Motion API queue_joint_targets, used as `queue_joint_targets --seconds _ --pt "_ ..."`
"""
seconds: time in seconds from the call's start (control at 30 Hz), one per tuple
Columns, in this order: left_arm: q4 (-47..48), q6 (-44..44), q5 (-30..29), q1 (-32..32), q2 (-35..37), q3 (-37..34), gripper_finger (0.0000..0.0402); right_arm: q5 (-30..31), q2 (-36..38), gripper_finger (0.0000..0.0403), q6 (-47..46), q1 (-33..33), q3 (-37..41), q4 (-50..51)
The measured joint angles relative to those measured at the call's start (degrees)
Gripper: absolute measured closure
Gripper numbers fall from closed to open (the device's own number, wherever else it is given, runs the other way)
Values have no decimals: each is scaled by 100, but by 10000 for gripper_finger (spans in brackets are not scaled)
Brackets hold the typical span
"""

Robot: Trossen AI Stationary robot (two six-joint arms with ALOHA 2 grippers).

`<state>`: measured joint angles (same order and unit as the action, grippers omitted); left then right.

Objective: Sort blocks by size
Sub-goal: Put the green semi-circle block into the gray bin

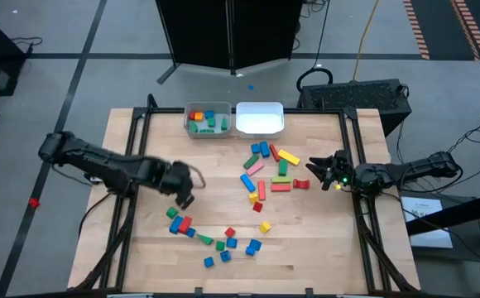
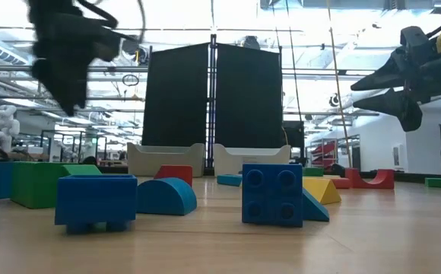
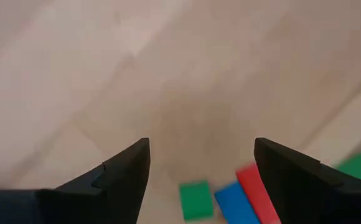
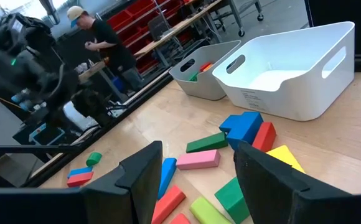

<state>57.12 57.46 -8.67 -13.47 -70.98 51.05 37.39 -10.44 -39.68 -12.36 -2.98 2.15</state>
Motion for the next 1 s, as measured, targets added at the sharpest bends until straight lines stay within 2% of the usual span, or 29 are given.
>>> queue_joint_targets --seconds 0.13,0.3,0.73,1.0 --pt "6 986 0 -726 -23 -242 114 0 2 209 -14 0 0 0" --pt "8 1815 -13 -1182 -20 -380 114 0 2 209 -15 0 0 -7" --pt "-2 2370 160 -1674 -44 -645 114 0 2 209 -163 0 0 -6" --pt "-180 2286 267 -1774 -516 -645 114 0 2 209 -166 -1 0 -2"
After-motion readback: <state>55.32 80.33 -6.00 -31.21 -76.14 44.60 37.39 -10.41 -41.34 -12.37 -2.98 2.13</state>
